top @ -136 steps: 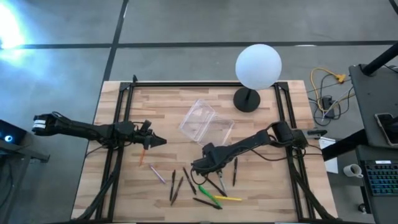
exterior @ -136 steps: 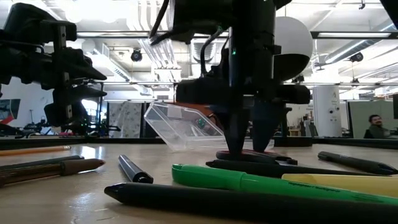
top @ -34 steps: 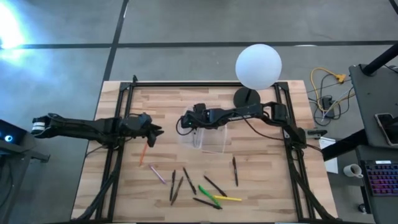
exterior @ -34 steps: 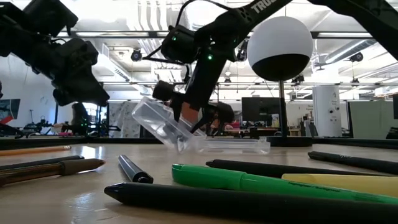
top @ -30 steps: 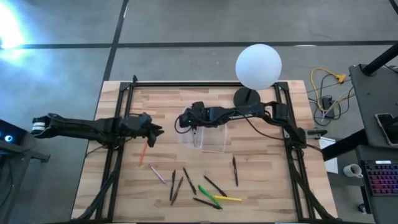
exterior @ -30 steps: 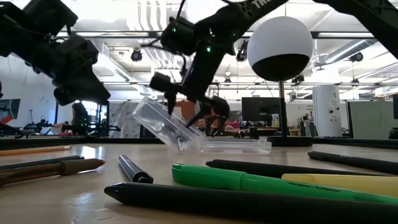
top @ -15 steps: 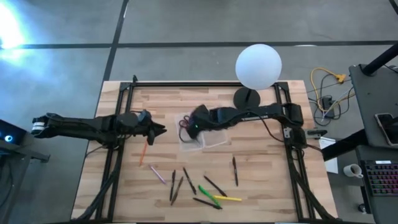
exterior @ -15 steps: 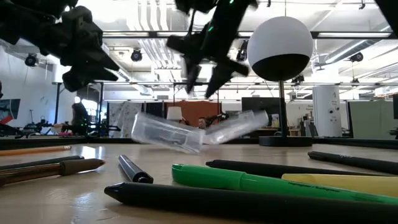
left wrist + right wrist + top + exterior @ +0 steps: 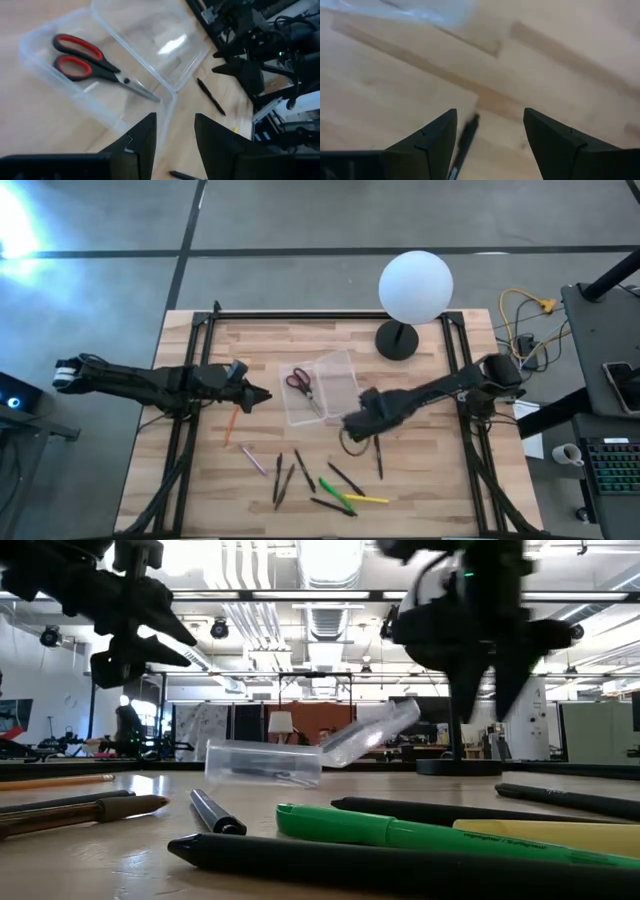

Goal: Pick & place school supplies into a supply box
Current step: Put the black pen into the transparent supply box

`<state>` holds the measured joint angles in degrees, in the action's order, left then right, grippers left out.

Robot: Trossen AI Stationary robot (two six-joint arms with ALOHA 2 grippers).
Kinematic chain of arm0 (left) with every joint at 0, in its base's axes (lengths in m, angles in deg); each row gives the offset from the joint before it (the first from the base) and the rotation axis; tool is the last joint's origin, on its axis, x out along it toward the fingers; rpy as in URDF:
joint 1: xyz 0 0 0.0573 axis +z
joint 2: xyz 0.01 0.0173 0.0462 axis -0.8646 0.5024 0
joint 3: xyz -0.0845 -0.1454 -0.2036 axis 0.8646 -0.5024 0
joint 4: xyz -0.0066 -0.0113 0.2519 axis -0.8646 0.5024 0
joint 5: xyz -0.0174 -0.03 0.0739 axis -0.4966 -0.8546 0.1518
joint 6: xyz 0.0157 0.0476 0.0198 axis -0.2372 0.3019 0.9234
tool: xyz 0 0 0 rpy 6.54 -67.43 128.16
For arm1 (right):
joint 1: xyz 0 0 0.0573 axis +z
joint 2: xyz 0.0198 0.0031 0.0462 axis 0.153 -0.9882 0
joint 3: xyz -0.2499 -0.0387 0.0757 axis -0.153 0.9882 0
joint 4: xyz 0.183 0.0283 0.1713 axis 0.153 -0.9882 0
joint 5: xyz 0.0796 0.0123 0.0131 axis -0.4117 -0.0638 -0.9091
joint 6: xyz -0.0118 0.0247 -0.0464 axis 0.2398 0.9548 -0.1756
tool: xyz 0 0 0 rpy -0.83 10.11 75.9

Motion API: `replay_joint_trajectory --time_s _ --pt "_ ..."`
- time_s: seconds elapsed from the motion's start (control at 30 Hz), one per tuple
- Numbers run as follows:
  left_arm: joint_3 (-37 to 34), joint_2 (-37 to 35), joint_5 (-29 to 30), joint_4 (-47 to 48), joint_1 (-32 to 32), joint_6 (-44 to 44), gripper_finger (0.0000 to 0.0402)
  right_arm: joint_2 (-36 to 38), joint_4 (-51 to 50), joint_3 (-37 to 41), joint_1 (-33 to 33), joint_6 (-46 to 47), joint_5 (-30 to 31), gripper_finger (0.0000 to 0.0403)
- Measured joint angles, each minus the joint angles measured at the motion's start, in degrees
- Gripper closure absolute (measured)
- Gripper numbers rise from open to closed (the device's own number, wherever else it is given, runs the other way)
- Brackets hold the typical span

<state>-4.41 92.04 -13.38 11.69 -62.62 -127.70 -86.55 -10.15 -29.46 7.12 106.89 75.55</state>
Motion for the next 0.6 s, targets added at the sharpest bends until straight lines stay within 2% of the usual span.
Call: replay_joint_trajectory --time_s 0.13,0.27,0.47,0.6 --pt "3.0 4.4 1.1 0.0 -2.3 -0.8 0.0284 0.1 1.9 3.3 4.6 8.9 -1.0 0.0181" --pt "7.5 9.7 2.7 0.0 -4.4 -0.5 0.0284 0.1 9.4 6.7 7.5 13.2 -0.3 0.0182" --pt "15.9 16.9 3.2 5.9 -7.4 0.3 0.0284 0.1 16.8 12.3 8.5 17.0 1.1 0.0181" --pt "19.7 18.4 3.3 8.7 -9.0 0.4 0.0284 0.1 21.6 15.4 8.6 19.4 1.2 0.0182"
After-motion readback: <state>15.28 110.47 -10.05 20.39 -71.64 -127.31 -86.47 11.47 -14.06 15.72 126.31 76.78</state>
